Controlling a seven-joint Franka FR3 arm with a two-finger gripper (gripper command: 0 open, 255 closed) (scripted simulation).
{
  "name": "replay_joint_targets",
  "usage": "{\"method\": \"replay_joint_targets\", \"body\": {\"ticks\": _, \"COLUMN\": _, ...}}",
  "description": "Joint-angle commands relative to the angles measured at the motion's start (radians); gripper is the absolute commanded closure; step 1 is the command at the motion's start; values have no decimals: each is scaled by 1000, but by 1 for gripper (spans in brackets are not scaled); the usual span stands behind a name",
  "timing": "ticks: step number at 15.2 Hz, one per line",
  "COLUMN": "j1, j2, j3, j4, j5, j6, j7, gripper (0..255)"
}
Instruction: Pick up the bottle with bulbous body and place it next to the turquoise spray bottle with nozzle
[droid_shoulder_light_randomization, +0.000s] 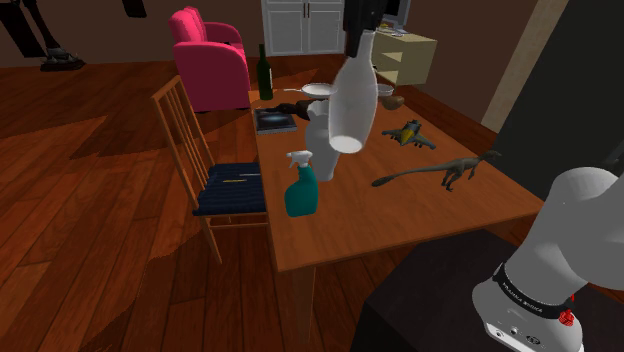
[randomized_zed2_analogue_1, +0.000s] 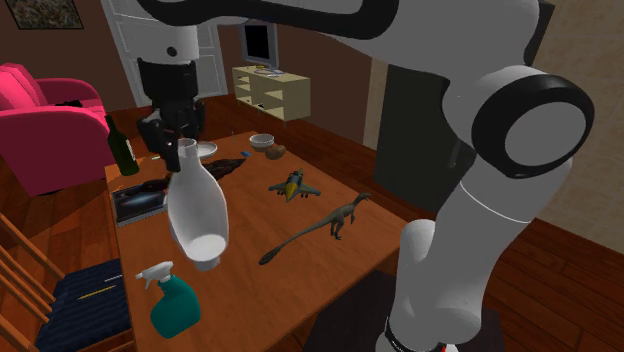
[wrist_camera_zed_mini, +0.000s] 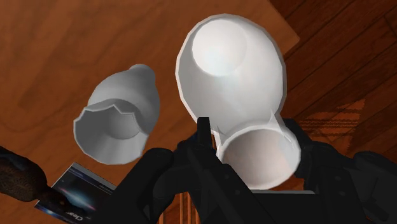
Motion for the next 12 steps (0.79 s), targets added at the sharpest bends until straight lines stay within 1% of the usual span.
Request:
{"method": "replay_joint_targets", "body": {"ticks": 1, "j1": 0, "j2": -13, "j3": 0, "j4": -40, "j5": 0, "j6": 29, "j7": 0, "gripper": 255}}
{"method": "replay_joint_targets", "body": {"ticks": 12, "j1": 0, "j2": -63, "j3": 0, "j4": -242, "j5": 1, "j6": 180, "j7": -1, "gripper": 255}}
